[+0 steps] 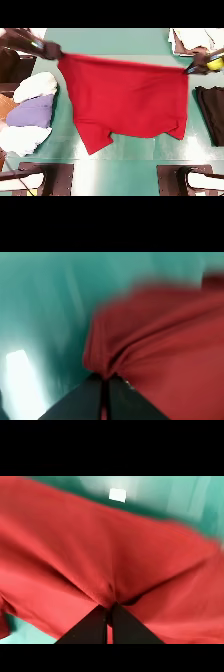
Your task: Fold the shirts.
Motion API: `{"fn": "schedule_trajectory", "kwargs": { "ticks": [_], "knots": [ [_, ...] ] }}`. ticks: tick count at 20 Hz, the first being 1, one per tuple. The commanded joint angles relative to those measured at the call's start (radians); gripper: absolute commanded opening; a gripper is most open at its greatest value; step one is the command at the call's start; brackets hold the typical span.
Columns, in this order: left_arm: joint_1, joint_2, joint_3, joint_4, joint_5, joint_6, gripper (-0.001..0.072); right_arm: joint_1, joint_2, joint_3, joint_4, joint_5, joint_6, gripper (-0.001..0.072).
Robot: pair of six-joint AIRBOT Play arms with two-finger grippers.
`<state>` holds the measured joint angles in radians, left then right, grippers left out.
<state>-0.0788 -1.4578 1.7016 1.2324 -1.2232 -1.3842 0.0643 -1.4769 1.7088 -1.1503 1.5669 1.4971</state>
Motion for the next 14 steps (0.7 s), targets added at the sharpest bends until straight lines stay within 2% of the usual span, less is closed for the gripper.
{"fn": "schedule_trajectory", "kwargs": {
  "ticks": [1, 2, 3, 6, 8, 14],
  "knots": [
    [0.0, -0.174, -0.029, 0.0, 0.031, 0.004, 0.0255, 0.034, -0.161, -0.026, 0.024, -0.089, -0.007, 0.0125],
    [0.0, -0.187, -0.029, 0.0, 0.037, -0.003, 0.0522, 0.023, -0.196, 0.013, 0.056, -0.089, -0.006, 0.0324],
    [0.004, -0.19, -0.029, 0.0, 0.033, -0.005, 0.0546, 0.011, -0.22, 0.052, 0.092, -0.08, -0.007, 0.0416],
    [0.05, -0.18, 0.01, -0.021, -0.098, -0.005, 0.0533, -0.037, -0.23, 0.112, 0.238, -0.035, -0.069, 0.0415],
    [0.106, -0.134, -0.03, -0.04, -0.157, -0.003, 0.0533, -0.07, -0.161, 0.032, 0.275, -0.012, -0.104, 0.0414],
    [0.174, 0.161, -0.553, -0.045, -0.068, -0.003, 0.0533, -0.166, 0.174, -0.452, 0.323, -0.101, -0.161, 0.0413]
  ]
}}
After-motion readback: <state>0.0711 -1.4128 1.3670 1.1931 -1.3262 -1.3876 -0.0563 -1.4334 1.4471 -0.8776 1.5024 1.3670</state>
